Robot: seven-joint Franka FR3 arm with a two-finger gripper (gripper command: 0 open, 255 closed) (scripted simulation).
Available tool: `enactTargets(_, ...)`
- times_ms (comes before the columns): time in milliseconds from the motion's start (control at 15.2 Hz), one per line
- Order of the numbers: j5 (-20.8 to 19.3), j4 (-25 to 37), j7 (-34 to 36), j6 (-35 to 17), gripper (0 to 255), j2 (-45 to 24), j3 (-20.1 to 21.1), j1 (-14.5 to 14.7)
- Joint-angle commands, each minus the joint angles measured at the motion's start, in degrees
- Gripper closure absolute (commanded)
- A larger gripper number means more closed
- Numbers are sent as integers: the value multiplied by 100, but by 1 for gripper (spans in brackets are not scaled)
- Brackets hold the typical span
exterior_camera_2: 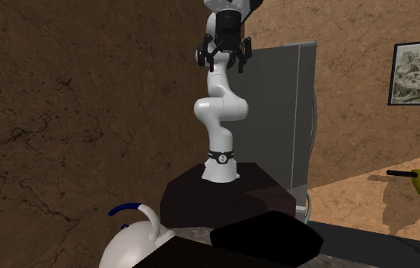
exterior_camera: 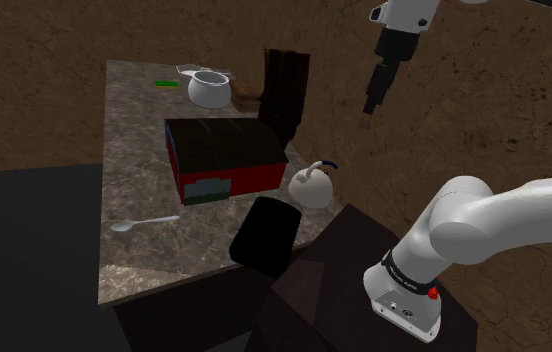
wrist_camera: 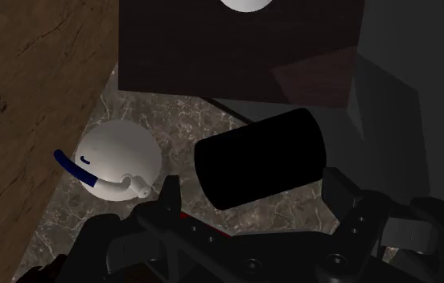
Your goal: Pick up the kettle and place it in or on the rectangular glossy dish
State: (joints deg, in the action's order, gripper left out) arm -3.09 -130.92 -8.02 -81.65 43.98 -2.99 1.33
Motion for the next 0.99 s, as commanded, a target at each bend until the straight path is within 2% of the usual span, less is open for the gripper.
enactTargets(0, 0, 0, 0, 0, 0, 0, 0, 0)
enactTargets(528, -663, -1362, -1776, -1474, 0, 323, -1118, 105)
enactTargets(924, -1009, -1938, -3235, -2770, 0, -108, -1986, 49)
